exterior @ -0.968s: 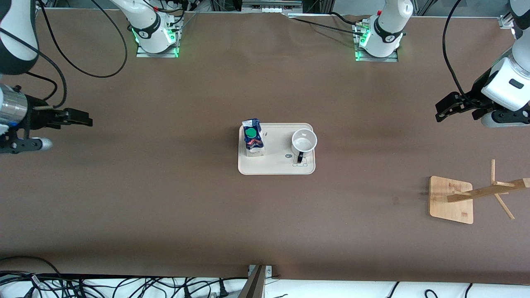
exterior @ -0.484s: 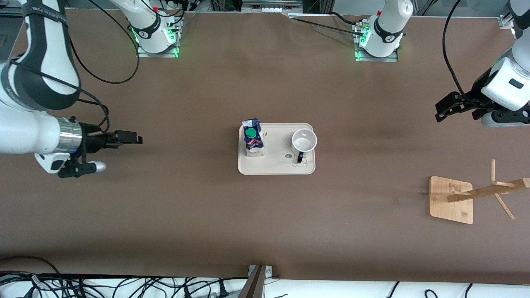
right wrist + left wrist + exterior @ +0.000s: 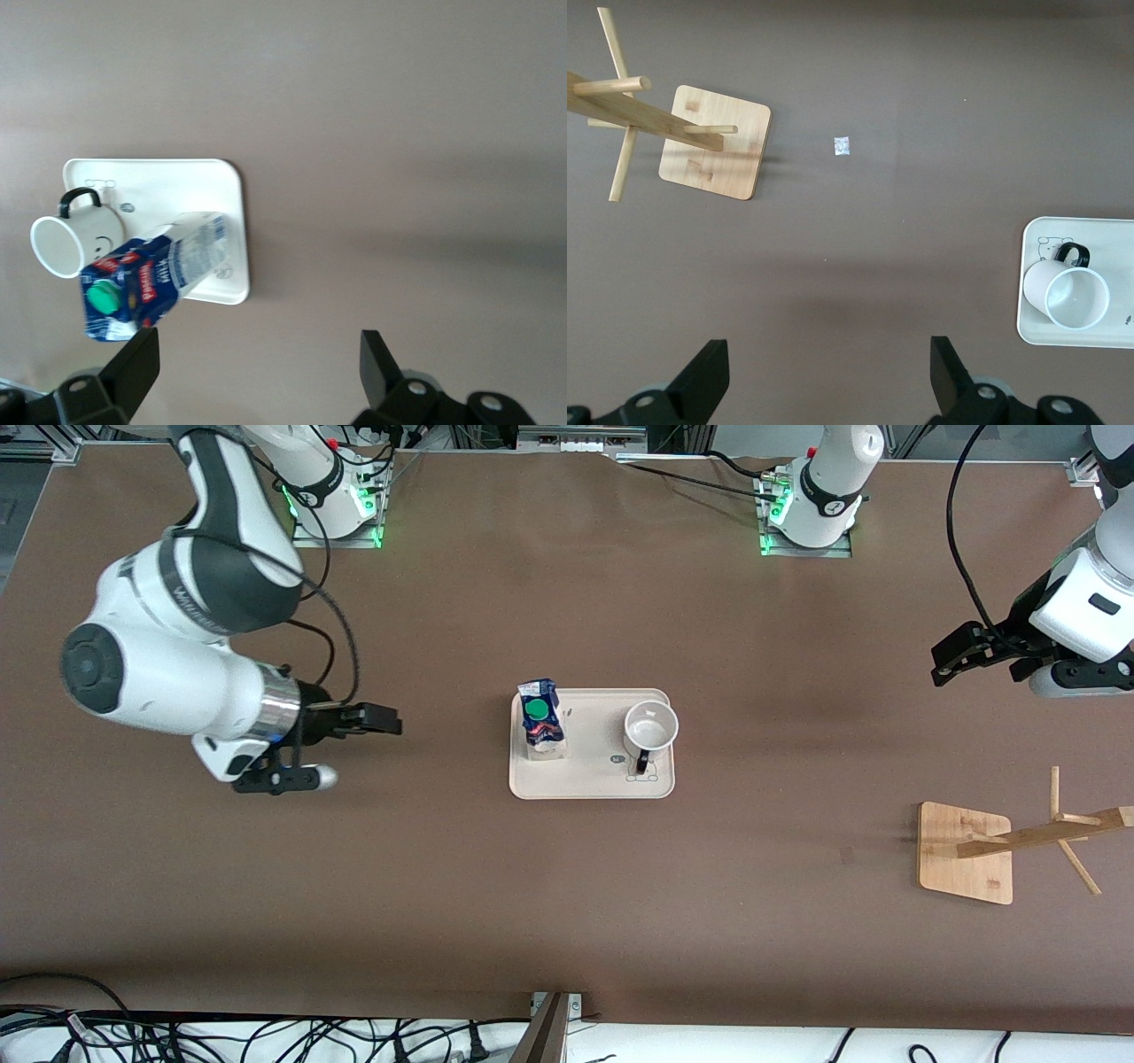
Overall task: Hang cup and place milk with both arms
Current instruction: 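Reach the right gripper toward the milk carton on the tray, then close the right gripper around the blue milk carton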
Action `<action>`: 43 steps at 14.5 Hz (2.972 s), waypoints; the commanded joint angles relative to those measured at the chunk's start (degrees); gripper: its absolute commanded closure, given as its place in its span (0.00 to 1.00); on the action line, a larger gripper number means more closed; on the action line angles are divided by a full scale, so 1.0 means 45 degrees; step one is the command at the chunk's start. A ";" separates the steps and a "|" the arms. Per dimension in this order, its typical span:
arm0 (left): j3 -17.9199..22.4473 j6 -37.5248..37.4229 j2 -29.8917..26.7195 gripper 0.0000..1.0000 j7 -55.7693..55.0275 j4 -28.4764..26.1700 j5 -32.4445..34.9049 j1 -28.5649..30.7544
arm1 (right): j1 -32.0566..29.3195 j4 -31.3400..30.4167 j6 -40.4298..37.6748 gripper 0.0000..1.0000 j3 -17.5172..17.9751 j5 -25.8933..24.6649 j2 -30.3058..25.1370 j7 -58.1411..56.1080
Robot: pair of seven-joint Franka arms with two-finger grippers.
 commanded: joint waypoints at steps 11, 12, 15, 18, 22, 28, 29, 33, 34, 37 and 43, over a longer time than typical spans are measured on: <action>-0.0022 -0.0208 0.0106 0.00 -0.0029 0.0332 -0.0262 0.0021 | 0.3586 -0.0023 0.2612 0.00 -0.0182 -0.1429 0.1175 0.3610; -0.0022 -0.0208 0.0106 0.00 -0.0029 0.0332 -0.0262 0.0021 | 0.3762 -0.0023 0.2652 0.00 -0.0182 -0.1449 0.1234 0.3688; -0.0022 -0.0208 0.0106 0.00 -0.0029 0.0332 -0.0262 0.0021 | 0.4134 -0.0042 0.2886 0.00 -0.0162 -0.1449 0.1409 0.3708; -0.0022 -0.0208 0.0106 0.00 -0.0029 0.0332 -0.0262 0.0021 | 0.4407 -0.0042 0.3061 0.00 -0.0182 -0.1547 0.1800 0.3669; -0.0022 -0.0208 0.0106 0.00 -0.0009 0.0409 -0.0243 -0.0018 | 0.4623 -0.0042 0.3374 0.00 -0.0182 -0.1585 0.2093 0.3592; -0.0022 -0.0188 0.0145 0.00 0.0069 0.0449 -0.0243 -0.0018 | 0.4720 -0.0237 0.3355 0.00 -0.0201 -0.1625 0.2211 0.3494; -0.0022 -0.0208 0.0145 0.00 0.0069 0.0449 -0.0262 -0.0018 | 0.4721 -0.0238 0.3355 0.00 -0.0201 -0.1818 0.2230 0.3494; -0.0236 -0.0208 0.0106 0.00 0.0128 0.0449 -0.0262 -0.0018 | 0.4701 -0.0296 0.3414 0.00 -0.0201 -0.2035 0.2425 0.3455; -0.0257 -0.0208 0.0106 0.00 0.0128 0.0449 -0.0243 -0.0018 | 0.4701 -0.0296 0.3414 0.00 -0.0201 -0.2035 0.2445 0.3455; -0.0296 -0.0208 -0.0050 0.00 0.0147 0.0253 -0.0243 0.0041 | 0.4740 -0.0296 0.3336 0.00 -0.0182 -0.2035 0.2465 0.3493; -0.0550 -0.0208 -0.0050 0.00 0.0167 0.0156 -0.0184 0.0041 | 0.4740 -0.0296 0.3414 0.00 -0.0162 -0.1976 0.2465 0.3416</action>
